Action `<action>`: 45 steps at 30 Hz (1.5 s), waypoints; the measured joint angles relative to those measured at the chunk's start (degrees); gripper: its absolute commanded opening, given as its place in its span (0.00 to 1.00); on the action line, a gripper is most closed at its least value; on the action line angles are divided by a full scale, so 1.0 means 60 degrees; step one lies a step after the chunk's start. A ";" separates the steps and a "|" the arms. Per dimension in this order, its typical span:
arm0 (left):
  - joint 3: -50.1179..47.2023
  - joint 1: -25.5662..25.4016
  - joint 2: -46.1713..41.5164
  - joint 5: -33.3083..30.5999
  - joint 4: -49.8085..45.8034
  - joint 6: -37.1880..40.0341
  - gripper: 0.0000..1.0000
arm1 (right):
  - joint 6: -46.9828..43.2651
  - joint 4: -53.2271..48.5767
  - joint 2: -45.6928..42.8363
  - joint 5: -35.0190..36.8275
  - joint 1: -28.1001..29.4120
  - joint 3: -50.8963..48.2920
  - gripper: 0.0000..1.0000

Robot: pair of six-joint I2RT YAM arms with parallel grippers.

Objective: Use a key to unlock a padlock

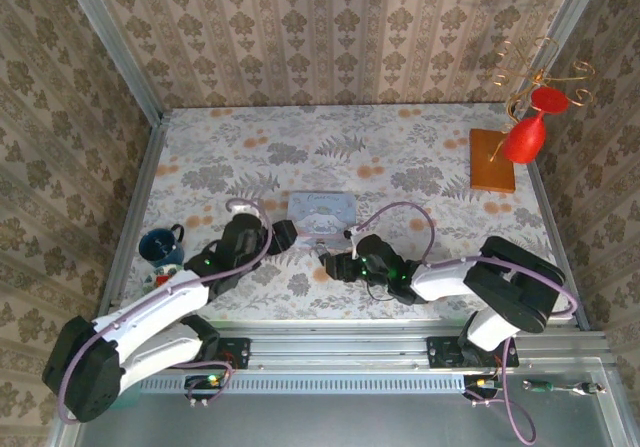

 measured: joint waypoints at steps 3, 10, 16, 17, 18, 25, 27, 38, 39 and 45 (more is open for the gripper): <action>0.0688 0.0892 0.0688 0.0838 -0.0295 0.0896 0.70 | -0.0076 -0.0033 0.0393 -0.0120 -0.0018 0.0182 0.44; 0.1665 0.1563 0.2714 0.2408 -0.0648 0.2291 0.69 | -0.0124 -0.0182 0.0834 -0.0171 -0.0029 0.0528 0.40; 0.1792 0.1559 0.3381 0.2539 -0.0692 0.2543 0.69 | -0.0339 -0.0787 0.0874 -0.0091 -0.0029 0.0841 0.27; 0.1792 0.1552 0.3391 0.2535 -0.0692 0.2539 0.69 | -0.0368 -0.0845 0.0871 -0.0084 -0.0033 0.0860 0.26; 0.1789 0.1552 0.3391 0.2532 -0.0692 0.2539 0.69 | -0.0382 -0.0889 0.0871 -0.0058 -0.0033 0.0871 0.25; 0.1526 0.1126 0.3399 0.2233 -0.0386 0.2426 0.67 | -0.0375 -0.0907 0.0849 0.0007 -0.0025 0.0882 0.13; 0.1443 0.0958 0.3399 0.2106 -0.0189 0.2335 0.67 | -0.0339 -0.0867 0.0849 0.0069 -0.0025 0.0878 0.10; 0.1024 -0.0138 0.3104 0.0583 0.0382 0.1504 0.64 | 0.0634 -0.0459 0.0404 0.1311 0.0273 0.0226 0.01; 0.0936 -0.0288 0.3031 0.0423 0.0448 0.1373 0.63 | 0.0783 -0.0463 0.0393 0.1446 0.0346 0.0226 0.01; 0.0364 -0.1610 0.2623 -0.0637 0.0794 0.0419 0.61 | 0.2200 -0.0510 0.0277 0.2470 0.0546 0.0226 0.00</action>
